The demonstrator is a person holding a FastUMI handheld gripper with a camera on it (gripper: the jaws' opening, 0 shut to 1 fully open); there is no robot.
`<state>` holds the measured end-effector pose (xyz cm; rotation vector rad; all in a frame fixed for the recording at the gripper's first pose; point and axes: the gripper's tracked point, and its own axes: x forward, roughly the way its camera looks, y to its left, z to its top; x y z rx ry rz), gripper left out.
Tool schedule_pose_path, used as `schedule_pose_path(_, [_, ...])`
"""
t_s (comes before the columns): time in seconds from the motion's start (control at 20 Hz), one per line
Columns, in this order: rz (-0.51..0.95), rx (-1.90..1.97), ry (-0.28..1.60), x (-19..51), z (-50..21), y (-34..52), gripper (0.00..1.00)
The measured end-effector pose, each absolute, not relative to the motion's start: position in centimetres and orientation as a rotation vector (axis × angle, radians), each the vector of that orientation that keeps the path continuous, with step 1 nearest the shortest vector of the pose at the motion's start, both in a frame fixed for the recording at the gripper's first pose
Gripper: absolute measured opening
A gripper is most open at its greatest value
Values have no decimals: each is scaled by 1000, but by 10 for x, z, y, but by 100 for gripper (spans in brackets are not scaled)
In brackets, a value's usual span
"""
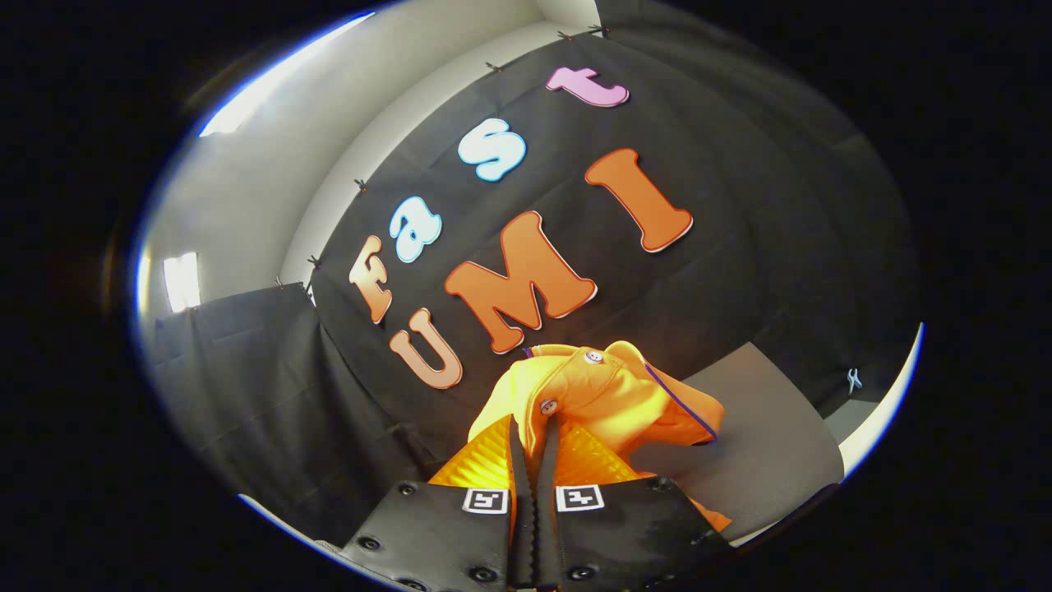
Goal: Put the clothes into the washing machine and then close the washing machine lid.
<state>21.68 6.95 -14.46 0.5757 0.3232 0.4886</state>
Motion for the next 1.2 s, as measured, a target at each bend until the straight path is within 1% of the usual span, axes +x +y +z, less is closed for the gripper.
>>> schedule_pose_path(0.1, [520,547,281,199,-121,73,8])
schedule_pose_path(0.3, [551,531,230,196,-86,123,7])
schedule_pose_path(0.65, [499,468,132,186,-42,190,7])
schedule_pose_path(0.95, [501,474,91,175,-21,260,7])
schedule_pose_path(1.2, [554,452,77,161,-25,342,7])
